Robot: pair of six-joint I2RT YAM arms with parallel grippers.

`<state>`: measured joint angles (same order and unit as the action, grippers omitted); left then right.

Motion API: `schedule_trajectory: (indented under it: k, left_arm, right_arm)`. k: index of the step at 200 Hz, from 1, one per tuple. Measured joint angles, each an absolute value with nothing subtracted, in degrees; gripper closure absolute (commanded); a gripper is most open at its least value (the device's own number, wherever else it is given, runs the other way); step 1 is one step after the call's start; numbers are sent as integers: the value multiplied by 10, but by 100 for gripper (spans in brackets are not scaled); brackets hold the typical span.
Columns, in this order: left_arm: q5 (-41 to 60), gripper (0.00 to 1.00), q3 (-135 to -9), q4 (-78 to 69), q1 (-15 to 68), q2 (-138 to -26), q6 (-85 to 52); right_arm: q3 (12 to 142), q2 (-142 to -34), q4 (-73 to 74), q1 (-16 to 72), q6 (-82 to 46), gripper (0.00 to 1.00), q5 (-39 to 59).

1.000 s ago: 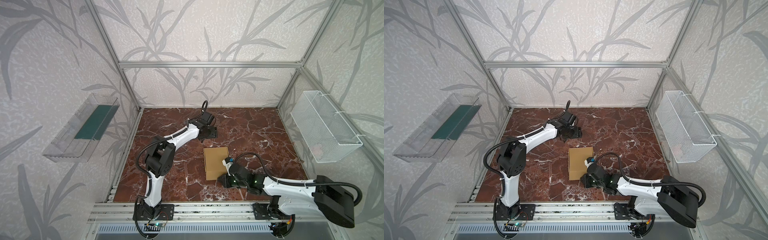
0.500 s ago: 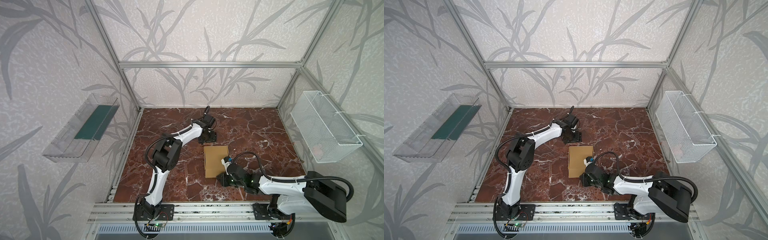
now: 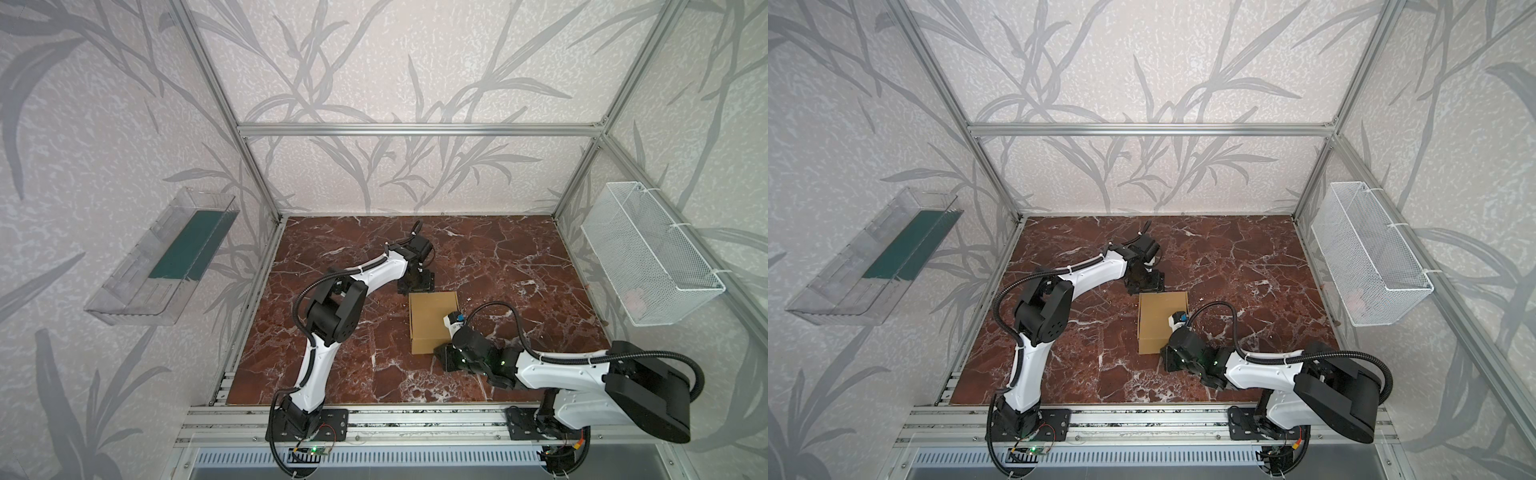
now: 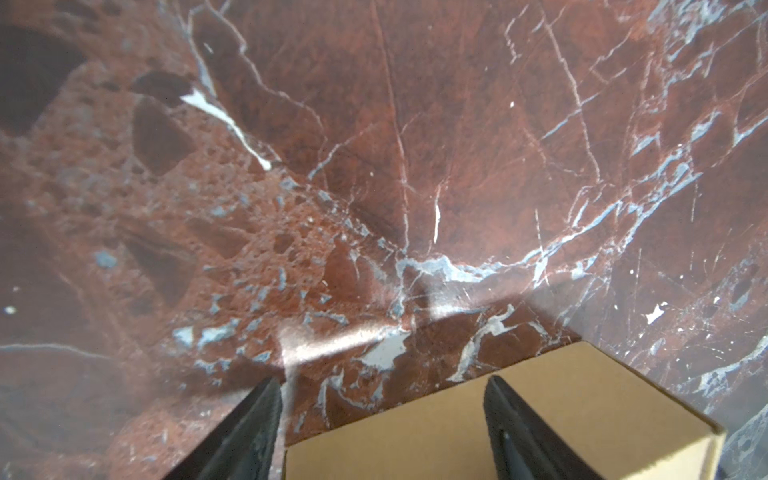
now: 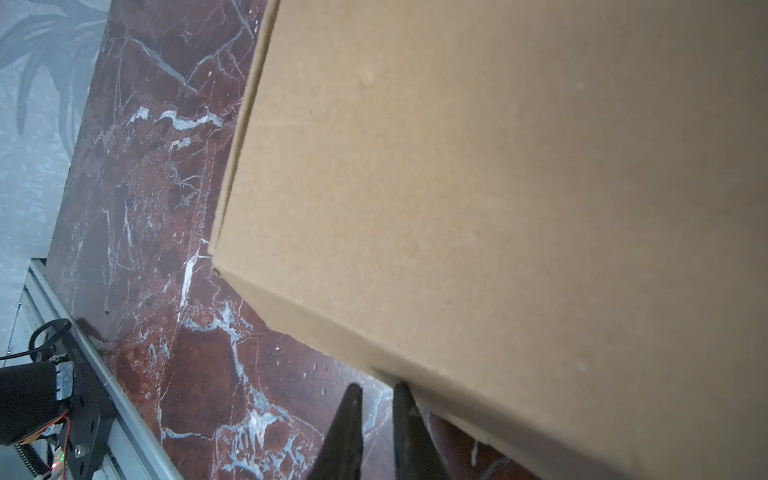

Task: Fold the paper box

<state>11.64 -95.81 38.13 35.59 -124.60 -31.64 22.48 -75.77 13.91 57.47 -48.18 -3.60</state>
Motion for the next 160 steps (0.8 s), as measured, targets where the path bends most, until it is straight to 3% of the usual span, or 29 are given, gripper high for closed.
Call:
schedule_trajectory:
  k: [81,160]
  left_arm:
    - [114,22,-951,375,362,-1246,-316]
    - [107,22,-936,336,366,-1245,-322]
  right_arm:
    - [228,-801,169,549,-455,84,-37]
    - [226,-795,156,549,-421,84,-97]
